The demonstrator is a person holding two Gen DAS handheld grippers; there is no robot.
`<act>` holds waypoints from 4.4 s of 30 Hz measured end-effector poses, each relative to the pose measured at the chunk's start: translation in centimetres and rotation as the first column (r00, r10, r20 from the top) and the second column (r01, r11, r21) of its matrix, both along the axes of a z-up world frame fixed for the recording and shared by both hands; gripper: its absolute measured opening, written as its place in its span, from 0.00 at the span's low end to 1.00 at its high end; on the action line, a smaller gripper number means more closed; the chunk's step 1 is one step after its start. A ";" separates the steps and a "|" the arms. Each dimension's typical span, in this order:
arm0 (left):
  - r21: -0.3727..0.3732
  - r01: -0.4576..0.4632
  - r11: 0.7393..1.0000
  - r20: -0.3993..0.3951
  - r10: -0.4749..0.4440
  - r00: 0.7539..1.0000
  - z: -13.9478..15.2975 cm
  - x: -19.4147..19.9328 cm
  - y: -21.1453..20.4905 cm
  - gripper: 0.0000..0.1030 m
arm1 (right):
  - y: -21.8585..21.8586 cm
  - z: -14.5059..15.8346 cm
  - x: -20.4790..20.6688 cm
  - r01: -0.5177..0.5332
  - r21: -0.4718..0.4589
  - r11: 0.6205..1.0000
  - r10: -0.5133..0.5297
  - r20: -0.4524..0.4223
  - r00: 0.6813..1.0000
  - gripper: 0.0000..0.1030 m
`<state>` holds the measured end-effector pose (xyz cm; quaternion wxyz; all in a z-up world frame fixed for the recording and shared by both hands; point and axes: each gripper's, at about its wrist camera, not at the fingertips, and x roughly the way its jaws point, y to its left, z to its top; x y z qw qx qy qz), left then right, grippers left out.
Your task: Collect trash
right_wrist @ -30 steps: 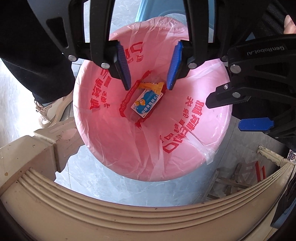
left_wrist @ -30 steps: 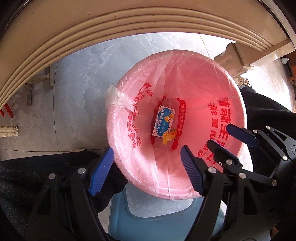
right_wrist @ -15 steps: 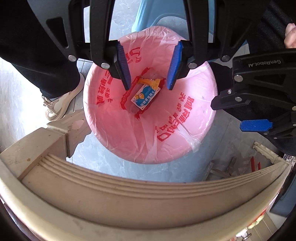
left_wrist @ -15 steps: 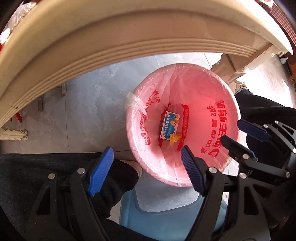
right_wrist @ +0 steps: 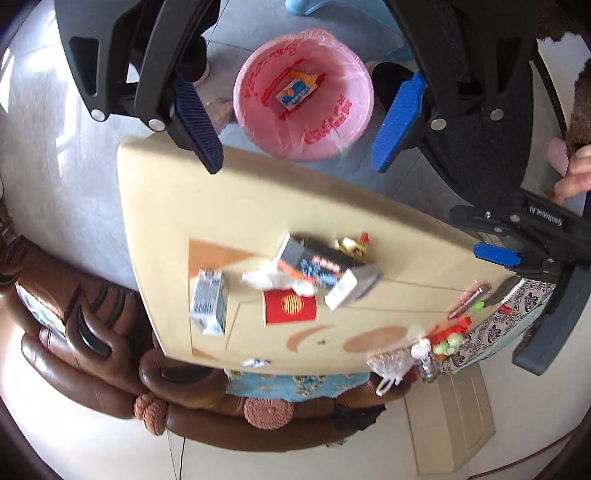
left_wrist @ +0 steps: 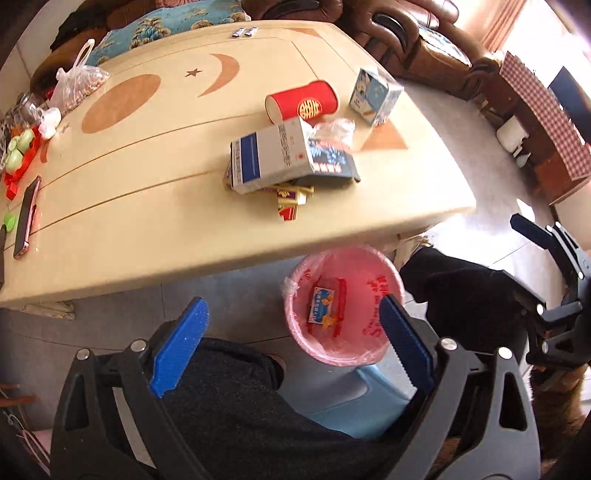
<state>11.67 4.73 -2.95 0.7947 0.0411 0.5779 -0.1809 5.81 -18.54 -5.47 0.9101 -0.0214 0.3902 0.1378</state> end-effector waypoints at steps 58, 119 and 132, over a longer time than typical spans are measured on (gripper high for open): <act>0.235 0.699 0.676 -0.065 -0.706 0.705 -4.0 11.8 -6.1 0.89 | -4.0 2.0 22.8 0.011 0.097 0.995 0.002 -0.129 0.992 0.93; 0.136 0.723 0.678 -0.070 -0.721 0.689 -6.7 15.3 -5.8 0.72 | -3.6 -5.8 27.5 0.091 -0.166 0.982 -0.110 -0.108 0.988 0.39; 0.140 0.613 0.777 0.023 -0.622 0.783 -1.6 13.5 -4.4 0.72 | -2.6 0.1 22.6 0.115 -0.180 0.977 -0.119 -0.013 0.993 0.39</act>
